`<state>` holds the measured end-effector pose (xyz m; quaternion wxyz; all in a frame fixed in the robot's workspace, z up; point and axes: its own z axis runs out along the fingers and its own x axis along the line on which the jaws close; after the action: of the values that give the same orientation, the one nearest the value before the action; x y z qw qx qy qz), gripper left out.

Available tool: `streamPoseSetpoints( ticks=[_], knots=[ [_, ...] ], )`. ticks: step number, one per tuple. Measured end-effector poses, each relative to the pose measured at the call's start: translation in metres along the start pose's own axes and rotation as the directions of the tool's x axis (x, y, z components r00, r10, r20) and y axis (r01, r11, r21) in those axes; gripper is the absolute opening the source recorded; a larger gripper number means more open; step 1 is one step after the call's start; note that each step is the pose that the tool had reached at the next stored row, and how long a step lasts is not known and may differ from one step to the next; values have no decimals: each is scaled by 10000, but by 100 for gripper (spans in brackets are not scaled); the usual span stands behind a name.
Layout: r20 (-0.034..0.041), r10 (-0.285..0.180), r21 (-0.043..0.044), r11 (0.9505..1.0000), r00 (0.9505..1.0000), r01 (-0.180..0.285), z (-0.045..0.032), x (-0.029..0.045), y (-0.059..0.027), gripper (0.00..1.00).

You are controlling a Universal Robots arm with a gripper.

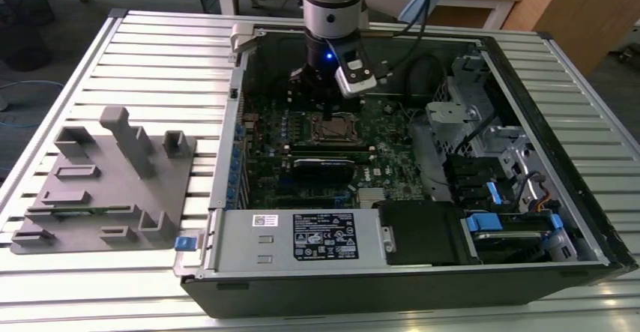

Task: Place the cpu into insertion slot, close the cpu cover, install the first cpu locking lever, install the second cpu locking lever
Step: 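Install the first cpu locking lever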

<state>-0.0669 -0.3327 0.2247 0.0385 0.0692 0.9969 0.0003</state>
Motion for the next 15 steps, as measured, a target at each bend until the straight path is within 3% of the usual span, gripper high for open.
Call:
streamPoseSetpoints(
  ticks=[9,13,15],
  knots=[
    [-60,-11,8,10000,10000,11,19,-175,24,11],
    [-162,-16,48,10000,9999,17,23,-208,28,11],
    [-309,-23,161,9999,9995,27,23,-215,29,11]
  ],
)
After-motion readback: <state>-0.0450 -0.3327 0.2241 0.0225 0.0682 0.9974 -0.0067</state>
